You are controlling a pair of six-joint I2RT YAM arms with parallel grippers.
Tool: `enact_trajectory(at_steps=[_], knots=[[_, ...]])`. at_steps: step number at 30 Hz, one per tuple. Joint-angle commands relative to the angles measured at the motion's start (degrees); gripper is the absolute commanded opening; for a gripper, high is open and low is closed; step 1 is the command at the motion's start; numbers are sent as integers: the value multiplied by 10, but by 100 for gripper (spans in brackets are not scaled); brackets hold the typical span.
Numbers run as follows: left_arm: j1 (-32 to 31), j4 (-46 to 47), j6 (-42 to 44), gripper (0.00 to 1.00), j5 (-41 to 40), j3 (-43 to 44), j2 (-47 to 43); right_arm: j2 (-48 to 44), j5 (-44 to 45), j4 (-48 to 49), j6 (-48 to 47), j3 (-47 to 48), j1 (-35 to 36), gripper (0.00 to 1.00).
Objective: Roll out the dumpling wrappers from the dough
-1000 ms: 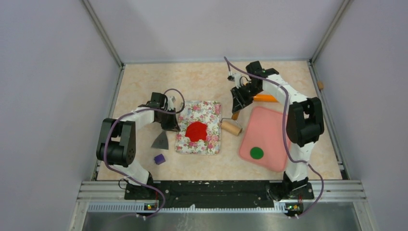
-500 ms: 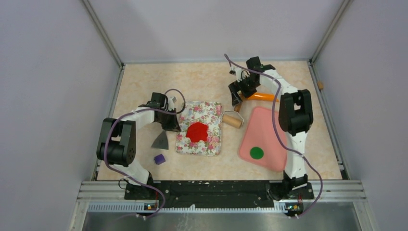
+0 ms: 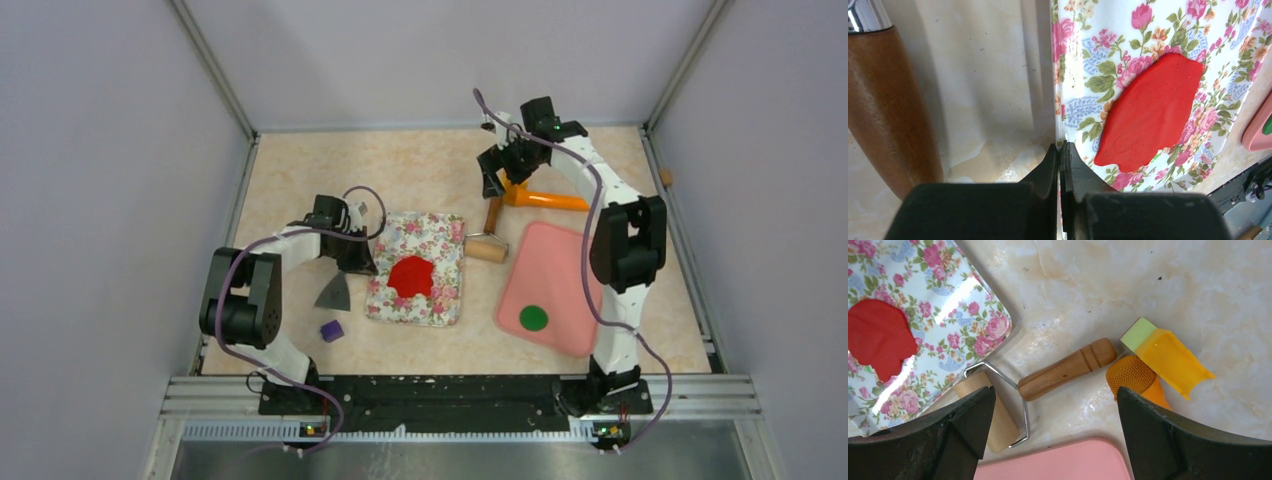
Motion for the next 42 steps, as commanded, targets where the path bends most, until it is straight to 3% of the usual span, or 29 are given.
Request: enact_trajectory(at_steps=[1,6,9,11,15,18,21,23,28,32,37,42], knots=[[-3,4,14,0,14,-12,-21,-82,-27,19,8,15,-1,93],[-3,11,15,3,27,-15,-34,-192,7,101,41,-39,-6,93],[-3,13,9,24,35,-4,-45,-272,57,175,81,-128,-16,94],[-3,-1,18,36,44,20,-56,-303,102,168,98,-161,-19,96],[-3,-66,62,45,17,100,-80,-333,137,67,89,-195,-38,94],[-2,-90,87,47,1,133,-98,-372,165,18,65,-247,-81,87],[-3,-92,87,47,1,145,-104,-360,148,-68,48,-266,-153,74],[-3,-83,71,48,5,142,-104,-360,150,-85,48,-290,-220,72],[-3,-64,36,49,33,142,-87,-363,268,-42,36,-341,-272,71],[-6,-69,32,50,44,153,-79,-354,321,14,39,-367,-309,63],[-7,-101,58,49,43,173,-79,-309,322,56,39,-366,-366,54],[-7,-138,81,48,38,192,-76,-270,308,82,29,-374,-397,51]])
